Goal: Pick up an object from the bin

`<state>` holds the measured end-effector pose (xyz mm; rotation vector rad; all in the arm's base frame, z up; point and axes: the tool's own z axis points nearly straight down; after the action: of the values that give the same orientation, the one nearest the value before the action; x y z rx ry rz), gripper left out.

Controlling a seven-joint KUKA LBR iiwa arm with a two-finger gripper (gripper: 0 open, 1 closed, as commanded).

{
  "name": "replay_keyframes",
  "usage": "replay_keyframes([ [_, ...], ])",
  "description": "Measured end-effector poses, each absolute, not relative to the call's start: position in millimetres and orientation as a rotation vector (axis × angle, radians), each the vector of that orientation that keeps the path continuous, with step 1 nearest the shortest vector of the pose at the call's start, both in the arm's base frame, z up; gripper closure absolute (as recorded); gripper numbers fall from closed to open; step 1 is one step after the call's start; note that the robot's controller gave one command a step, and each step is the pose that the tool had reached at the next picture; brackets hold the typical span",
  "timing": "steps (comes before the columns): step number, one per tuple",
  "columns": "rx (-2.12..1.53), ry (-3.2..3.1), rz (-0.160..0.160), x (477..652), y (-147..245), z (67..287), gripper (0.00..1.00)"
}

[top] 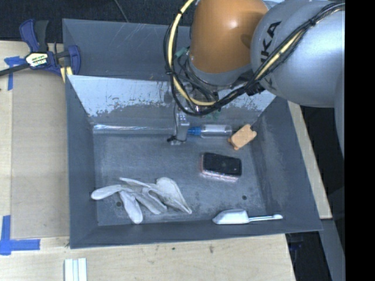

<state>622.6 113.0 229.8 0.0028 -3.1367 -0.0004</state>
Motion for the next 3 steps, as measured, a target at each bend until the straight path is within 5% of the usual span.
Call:
replay_keyframes([
  [2, 0.004, -3.147, -0.002, 623.6, 112.2, 233.8, 0.0],
  [3, 0.046, -3.138, 0.0, 616.3, 108.8, 196.6, 0.0],
])
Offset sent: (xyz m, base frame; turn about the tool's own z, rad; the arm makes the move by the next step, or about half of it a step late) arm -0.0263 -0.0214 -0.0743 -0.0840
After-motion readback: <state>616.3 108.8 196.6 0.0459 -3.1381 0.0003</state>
